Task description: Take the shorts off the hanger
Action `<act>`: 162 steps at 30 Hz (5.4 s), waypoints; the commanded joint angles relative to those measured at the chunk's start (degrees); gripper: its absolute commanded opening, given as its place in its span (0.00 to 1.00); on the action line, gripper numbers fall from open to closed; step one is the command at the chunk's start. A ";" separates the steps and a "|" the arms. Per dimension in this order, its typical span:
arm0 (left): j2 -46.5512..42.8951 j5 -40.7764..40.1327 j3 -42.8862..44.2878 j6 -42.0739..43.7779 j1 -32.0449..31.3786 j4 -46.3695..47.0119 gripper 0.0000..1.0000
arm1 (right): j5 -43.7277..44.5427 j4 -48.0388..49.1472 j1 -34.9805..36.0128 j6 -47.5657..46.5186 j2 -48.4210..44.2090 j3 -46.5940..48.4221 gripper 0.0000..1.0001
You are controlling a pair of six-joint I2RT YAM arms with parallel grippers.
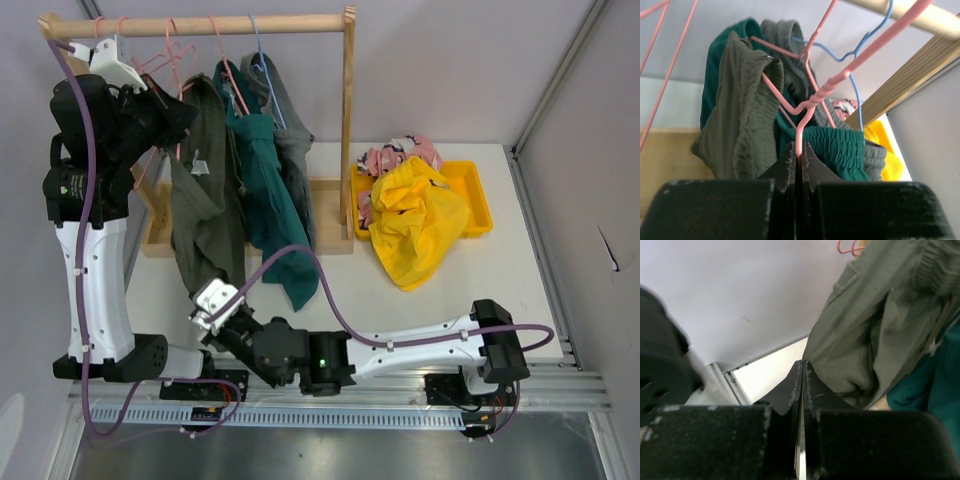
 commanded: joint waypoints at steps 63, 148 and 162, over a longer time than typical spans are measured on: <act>-1.27 3.62 2.56 -1.87 6.59 9.33 0.00 | 0.92 8.14 -3.07 -4.95 6.92 6.06 0.00; -23.50 -1.84 -30.21 2.53 5.89 7.92 0.00 | 10.08 -29.54 -27.34 -18.93 -25.17 25.19 0.00; -21.48 -2.10 -28.46 3.23 5.54 8.09 0.00 | -14.71 -32.03 -66.12 1.62 -19.71 24.80 0.00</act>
